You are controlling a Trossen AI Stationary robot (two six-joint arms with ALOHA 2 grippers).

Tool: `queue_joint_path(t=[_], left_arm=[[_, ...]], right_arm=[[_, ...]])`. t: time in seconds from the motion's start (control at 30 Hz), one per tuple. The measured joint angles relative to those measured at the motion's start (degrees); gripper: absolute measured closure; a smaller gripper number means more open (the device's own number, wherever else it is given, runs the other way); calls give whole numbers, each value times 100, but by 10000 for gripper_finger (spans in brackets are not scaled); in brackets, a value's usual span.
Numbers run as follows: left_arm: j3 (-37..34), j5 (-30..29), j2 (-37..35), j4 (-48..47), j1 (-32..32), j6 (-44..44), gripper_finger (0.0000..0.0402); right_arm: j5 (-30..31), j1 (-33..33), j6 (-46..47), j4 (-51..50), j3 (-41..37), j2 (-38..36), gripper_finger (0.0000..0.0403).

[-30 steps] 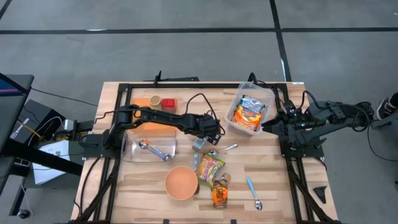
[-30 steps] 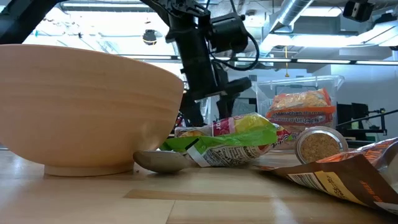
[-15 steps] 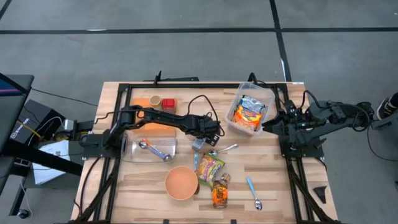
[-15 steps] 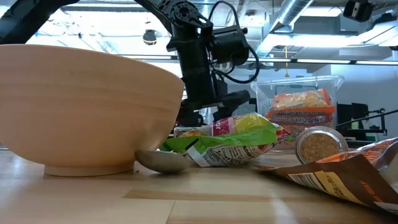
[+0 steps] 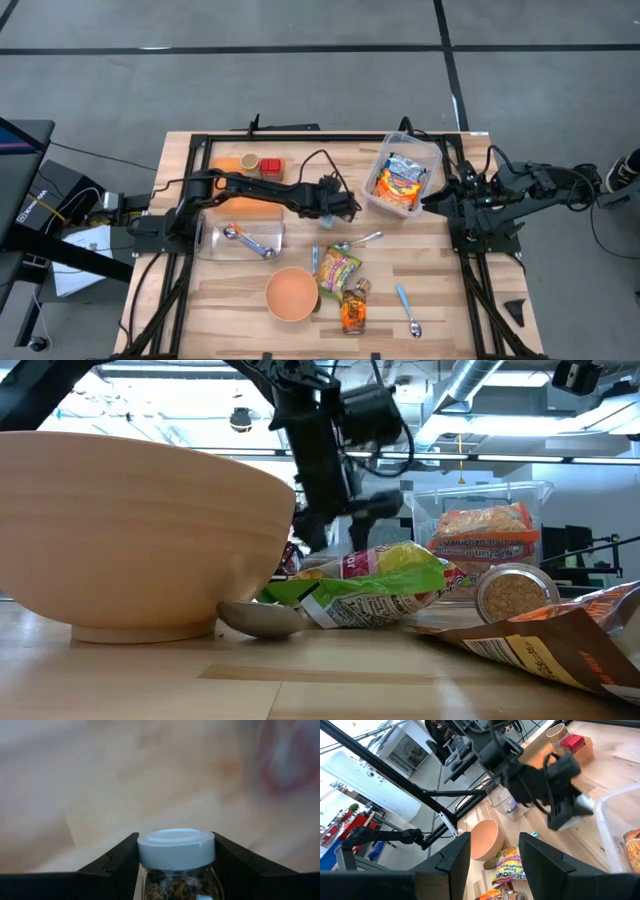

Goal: Pick & Place Food Item
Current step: Put the white seasoning bottle into the orange bin

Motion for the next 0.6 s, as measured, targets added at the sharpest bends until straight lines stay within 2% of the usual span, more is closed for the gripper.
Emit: queue_joint_path(t=[0.2, 0.37, 0.6], left_arm=[[0, -1920, -102, 719, -250, 27, 205], [-89, -3214, -72, 1179, -427, 21, 205], [-1160, -3870, -50, 3096, -558, 6, 205]], right_arm=[[-2, 0, 2, -2, 0, -2, 239], [-14, 0, 55, -22, 0, -1, 240], [-16, 0, 170, -137, 0, -1, 240]])
